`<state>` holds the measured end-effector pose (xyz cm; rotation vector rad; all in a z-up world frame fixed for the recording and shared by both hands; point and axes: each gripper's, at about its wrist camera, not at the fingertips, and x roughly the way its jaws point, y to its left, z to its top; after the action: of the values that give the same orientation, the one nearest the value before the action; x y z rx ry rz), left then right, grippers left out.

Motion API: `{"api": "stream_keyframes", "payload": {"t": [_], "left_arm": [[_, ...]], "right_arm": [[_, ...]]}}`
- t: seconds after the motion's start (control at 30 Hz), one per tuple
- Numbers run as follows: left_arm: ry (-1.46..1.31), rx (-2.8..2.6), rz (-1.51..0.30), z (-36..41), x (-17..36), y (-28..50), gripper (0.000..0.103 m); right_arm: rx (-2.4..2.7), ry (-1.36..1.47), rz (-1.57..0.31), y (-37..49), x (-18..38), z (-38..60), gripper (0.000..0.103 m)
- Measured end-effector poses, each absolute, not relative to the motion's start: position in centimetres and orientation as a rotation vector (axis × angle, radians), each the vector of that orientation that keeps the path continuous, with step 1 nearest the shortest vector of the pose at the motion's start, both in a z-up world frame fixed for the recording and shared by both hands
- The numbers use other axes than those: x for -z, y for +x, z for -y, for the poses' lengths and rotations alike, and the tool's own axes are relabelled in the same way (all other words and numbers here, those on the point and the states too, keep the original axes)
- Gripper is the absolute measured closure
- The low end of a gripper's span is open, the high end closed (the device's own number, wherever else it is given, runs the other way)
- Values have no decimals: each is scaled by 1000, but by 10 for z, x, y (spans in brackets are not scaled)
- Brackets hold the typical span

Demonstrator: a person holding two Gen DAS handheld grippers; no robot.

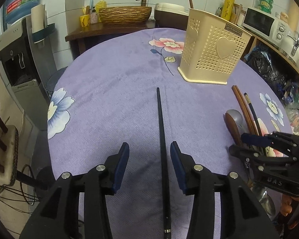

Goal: Organize utensils
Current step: 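Grasp the black chopstick with the left tool while the right tool grasps the wooden-handled spoon, then lift the black chopstick with the left tool while the right tool carries the spoon to the holder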

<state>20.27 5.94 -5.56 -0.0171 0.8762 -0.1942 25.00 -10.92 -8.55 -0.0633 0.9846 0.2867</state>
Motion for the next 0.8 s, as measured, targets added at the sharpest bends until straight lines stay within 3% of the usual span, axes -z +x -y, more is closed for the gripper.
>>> {"api": "stream_keyframes", "payload": {"t": [0.17,0.4,0.53,0.6,0.73,0.8], "left_arm": [[2,210,-890,-59,58,212,60],[35,257,-917,-43,59,233,60],[99,265,-946,-27,62,254,60],[113,263,-971,-20,66,269,74],[146,231,-987,-9,65,290,82],[157,222,-988,-7,65,295,92]], "right_arm": [[-245,-117,-998,269,87,100,65],[-241,-121,-1001,285,86,93,84],[-257,-98,-1001,286,86,97,84],[-262,-81,-1003,285,85,100,84],[-262,-74,-998,283,84,102,84],[-264,-68,-996,283,84,102,84]]}}
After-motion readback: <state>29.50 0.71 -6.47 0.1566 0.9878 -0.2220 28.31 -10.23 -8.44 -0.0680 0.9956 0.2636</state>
